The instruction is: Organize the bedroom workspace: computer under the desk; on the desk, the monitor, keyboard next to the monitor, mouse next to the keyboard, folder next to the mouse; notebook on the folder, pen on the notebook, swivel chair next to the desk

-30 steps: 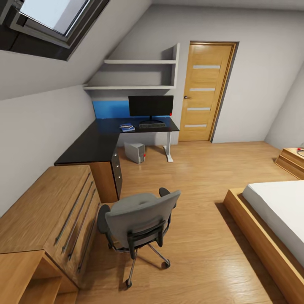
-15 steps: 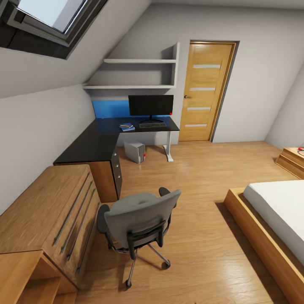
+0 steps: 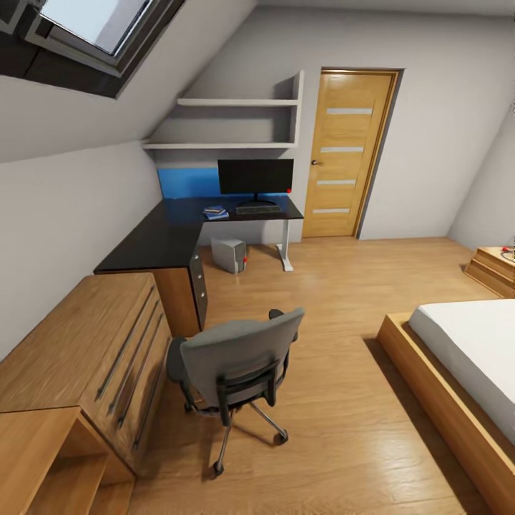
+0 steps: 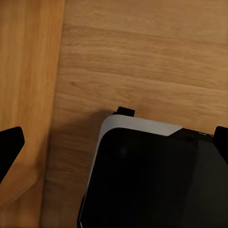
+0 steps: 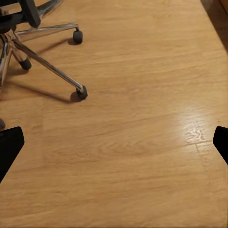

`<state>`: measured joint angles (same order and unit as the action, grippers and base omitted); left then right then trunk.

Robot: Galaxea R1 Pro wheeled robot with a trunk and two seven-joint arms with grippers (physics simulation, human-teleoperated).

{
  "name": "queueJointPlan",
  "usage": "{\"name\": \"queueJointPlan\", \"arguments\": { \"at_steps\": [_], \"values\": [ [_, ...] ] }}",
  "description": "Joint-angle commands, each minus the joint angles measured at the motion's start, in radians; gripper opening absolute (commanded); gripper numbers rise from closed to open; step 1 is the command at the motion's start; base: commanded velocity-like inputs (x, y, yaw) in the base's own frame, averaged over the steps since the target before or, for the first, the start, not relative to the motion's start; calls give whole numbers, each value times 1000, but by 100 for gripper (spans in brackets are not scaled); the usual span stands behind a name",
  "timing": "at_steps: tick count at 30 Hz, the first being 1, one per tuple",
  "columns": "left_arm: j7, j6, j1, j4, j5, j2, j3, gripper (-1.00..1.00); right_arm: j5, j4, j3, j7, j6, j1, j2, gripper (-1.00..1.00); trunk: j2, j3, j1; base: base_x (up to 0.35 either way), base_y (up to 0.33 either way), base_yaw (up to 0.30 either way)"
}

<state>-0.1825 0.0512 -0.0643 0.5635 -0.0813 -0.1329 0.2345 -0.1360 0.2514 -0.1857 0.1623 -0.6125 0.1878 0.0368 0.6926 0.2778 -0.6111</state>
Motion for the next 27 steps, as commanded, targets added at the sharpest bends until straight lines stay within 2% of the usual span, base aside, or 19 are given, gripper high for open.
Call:
{"name": "queueJointPlan", "arguments": {
  "at_steps": [1,18,27],
  "values": [
    [0,2,0,1,-8,-1,5,100,-10,-1,-8,3,-4,1,0,100,8,4,-4,-214,0,0],
    [-1,4,0,-1,-9,-1,6,100,-10,-3,-9,3,-6,1,6,100,127,56,-69,-45,0,9],
    [-2,36,0,-1,-11,-1,6,100,-10,-2,-9,3,-6,1,13,100,190,84,-103,-1,0,189]
  ]
}}
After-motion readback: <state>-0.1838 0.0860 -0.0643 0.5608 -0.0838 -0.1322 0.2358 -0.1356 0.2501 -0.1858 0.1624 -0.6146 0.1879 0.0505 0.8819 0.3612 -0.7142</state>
